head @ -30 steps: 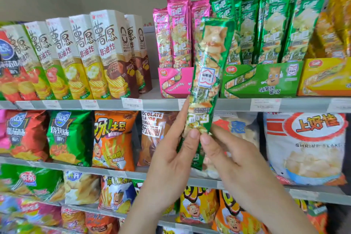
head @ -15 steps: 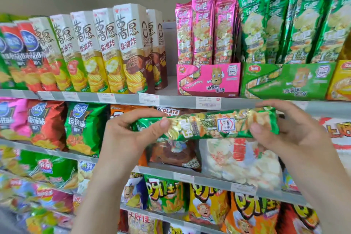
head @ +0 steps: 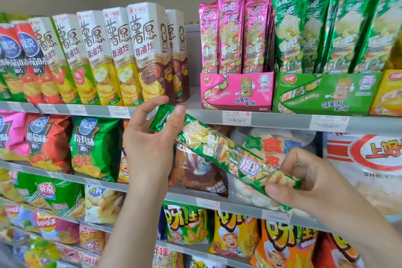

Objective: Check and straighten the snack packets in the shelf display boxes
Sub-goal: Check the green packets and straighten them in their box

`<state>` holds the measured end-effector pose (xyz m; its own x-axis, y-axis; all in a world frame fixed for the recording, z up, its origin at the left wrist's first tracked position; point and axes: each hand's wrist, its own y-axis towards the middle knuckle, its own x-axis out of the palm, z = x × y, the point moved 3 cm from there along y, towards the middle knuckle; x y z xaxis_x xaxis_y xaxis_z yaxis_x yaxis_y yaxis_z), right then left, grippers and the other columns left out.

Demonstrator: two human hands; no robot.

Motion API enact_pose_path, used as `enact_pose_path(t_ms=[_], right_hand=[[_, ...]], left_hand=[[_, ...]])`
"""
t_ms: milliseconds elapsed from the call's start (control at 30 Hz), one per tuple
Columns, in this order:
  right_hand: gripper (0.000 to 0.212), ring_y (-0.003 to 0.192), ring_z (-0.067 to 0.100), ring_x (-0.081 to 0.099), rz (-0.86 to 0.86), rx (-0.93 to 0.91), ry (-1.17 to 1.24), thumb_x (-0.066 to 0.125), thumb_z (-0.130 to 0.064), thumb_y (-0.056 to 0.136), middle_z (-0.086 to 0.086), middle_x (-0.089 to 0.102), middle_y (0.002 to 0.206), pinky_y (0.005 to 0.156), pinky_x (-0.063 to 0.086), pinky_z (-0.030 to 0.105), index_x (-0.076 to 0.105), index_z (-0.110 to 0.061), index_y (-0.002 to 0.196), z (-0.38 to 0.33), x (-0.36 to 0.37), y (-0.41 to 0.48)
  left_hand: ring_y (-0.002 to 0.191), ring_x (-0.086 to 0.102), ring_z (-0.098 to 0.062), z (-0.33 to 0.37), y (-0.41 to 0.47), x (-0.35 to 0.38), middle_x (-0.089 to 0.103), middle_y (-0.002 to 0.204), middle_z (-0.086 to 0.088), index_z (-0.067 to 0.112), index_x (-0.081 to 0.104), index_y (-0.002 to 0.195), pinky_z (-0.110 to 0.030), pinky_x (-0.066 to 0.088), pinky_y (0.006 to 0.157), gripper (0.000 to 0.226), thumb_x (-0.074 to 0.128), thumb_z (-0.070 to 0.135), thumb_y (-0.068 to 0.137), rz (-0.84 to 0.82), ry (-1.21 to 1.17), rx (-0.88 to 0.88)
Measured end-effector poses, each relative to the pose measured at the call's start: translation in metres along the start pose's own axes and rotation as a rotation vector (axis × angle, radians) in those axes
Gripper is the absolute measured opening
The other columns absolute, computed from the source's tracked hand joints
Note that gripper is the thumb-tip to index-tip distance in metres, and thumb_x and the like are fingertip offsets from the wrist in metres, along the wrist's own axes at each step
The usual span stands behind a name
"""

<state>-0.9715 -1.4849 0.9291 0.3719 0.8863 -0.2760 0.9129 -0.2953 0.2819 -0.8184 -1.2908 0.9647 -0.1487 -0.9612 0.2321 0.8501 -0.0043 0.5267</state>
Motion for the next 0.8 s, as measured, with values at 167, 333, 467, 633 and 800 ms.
enact_pose_path(t_ms=[167,333,467,633,800], right_hand=[[0.051,0.064,0.007,0.059,-0.072,-0.006,-0.216,0.077,-0.064,0.055,-0.005,0.069,0.072,0.06,0.039,0.031,0.045,-0.027,0.073,0.013,0.007,0.001],[0.047,0.066,0.001,0.054,-0.108,0.006,-0.447,0.071,-0.066,0.057,0.0,0.065,0.084,0.065,0.044,0.032,0.046,-0.032,0.077,0.021,0.015,0.0],[0.063,0.101,-0.005,0.06,-0.123,-0.033,-0.308,0.065,-0.076,0.061,-0.031,0.051,0.121,0.087,0.049,0.029,0.044,-0.054,0.116,0.016,0.031,-0.003],[0.038,0.109,-0.032,0.038,-0.078,-0.137,-0.058,0.042,-0.06,0.091,-0.06,0.037,0.115,0.086,0.031,-0.005,0.022,-0.082,0.115,0.007,0.071,-0.003],[0.025,0.11,-0.034,0.036,0.029,-0.066,0.176,0.042,-0.06,0.092,-0.058,0.043,0.113,0.083,0.027,-0.01,0.045,-0.075,0.111,0.009,0.069,-0.002]], left_hand=[[0.074,0.061,-0.012,-0.001,-0.001,0.018,0.076,0.094,-0.001,0.026,0.073,0.103,-0.028,0.05,0.067,0.026,0.05,0.038,0.097,-0.123,-0.125,-0.058],[0.08,0.071,-0.017,0.003,0.0,0.033,0.076,0.091,-0.007,0.018,0.078,0.078,-0.028,0.055,0.07,0.033,0.051,0.024,0.098,-0.202,-0.284,-0.184],[0.075,0.069,-0.016,0.004,-0.008,0.048,0.076,0.087,-0.007,0.018,0.078,0.077,-0.033,0.055,0.071,0.027,0.06,0.024,0.095,-0.232,-0.244,-0.183],[0.079,0.068,-0.017,0.004,-0.018,0.061,0.076,0.088,-0.006,0.022,0.079,0.078,-0.037,0.055,0.077,0.025,0.061,0.027,0.095,-0.189,-0.249,-0.113],[0.091,0.065,-0.023,-0.002,-0.018,0.061,0.07,0.103,-0.01,0.012,0.071,0.105,-0.036,0.052,0.079,0.025,0.066,0.03,0.088,-0.504,-0.505,-0.31]])
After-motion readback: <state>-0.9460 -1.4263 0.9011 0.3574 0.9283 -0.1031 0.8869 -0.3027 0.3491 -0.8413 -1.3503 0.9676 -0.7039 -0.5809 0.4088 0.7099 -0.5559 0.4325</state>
